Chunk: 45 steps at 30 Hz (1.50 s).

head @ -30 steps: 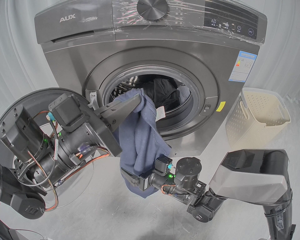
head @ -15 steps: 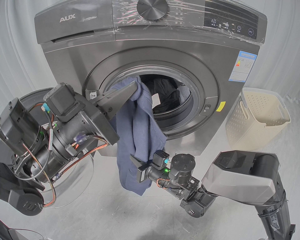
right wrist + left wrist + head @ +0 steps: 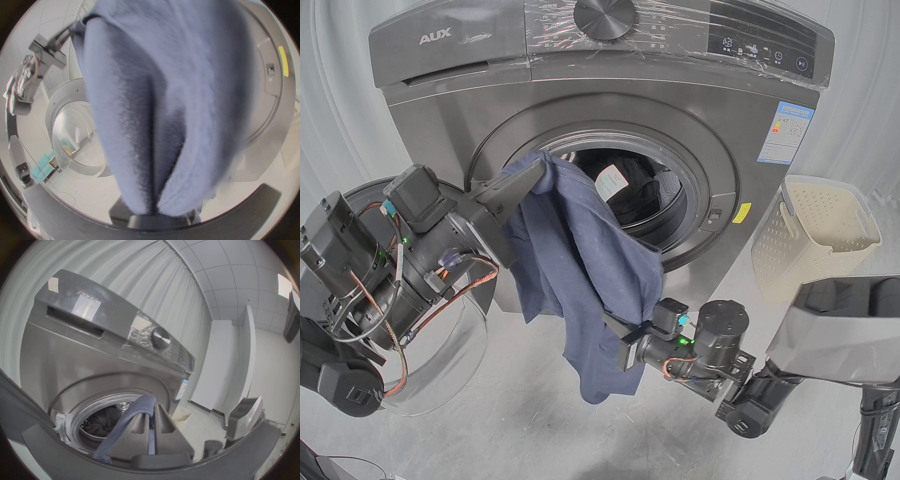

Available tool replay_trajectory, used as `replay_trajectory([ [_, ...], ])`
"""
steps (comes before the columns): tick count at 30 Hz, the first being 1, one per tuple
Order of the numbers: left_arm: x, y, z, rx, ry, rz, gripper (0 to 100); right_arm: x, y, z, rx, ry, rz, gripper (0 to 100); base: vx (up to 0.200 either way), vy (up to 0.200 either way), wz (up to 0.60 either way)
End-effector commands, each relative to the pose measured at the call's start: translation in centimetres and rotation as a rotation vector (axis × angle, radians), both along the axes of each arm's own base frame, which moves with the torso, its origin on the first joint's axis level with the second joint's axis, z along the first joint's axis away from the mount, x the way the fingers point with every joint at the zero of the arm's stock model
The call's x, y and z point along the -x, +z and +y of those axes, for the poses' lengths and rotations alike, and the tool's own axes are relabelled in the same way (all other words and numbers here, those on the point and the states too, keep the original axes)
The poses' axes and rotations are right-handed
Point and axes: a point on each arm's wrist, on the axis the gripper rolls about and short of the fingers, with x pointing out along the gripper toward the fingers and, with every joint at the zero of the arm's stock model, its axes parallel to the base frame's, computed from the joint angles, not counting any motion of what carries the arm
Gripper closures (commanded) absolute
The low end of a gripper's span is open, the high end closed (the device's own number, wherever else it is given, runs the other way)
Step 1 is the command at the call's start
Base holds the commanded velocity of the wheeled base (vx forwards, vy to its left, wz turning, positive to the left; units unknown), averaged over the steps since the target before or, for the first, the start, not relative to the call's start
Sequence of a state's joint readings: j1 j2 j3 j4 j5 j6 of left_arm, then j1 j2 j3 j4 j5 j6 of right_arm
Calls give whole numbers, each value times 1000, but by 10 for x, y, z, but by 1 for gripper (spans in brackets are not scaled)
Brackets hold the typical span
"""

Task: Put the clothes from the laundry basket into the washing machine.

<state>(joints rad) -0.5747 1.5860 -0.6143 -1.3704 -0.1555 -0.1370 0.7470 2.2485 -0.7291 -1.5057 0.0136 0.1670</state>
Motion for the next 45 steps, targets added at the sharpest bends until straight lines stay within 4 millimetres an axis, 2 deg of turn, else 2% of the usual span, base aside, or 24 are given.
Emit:
replay_trajectory([
  [1,-19,-26,14,-57,88,84,100,20,47,-39,-38,-40,-52,100,0,0,0],
  [3,-21,-46,14,-98,85,143,100,22,60,-50,-59,-54,-81,100,0,0,0],
  [6,-21,-71,13,-160,80,216,100,24,69,-53,-76,-51,-101,100,0,0,0],
  [13,-20,-112,9,-254,43,325,100,20,84,-46,-125,-49,-145,100,0,0,0],
  [23,-5,-140,-10,-301,-41,349,100,5,109,-34,-191,-53,-216,100,0,0,0],
  [30,-6,-139,-12,-295,-45,344,100,6,111,-31,-197,-45,-222,100,0,0,0],
  [31,-6,-139,-12,-296,-45,345,0,6,111,-31,-198,-45,-224,100,0,0,0],
  [39,2,-156,-19,-350,-105,397,0,5,112,-28,-204,-40,-229,100,0,0,0],
  [45,-4,-164,-26,-361,-109,406,0,11,113,-21,-210,-13,-227,100,0,0,0],
])
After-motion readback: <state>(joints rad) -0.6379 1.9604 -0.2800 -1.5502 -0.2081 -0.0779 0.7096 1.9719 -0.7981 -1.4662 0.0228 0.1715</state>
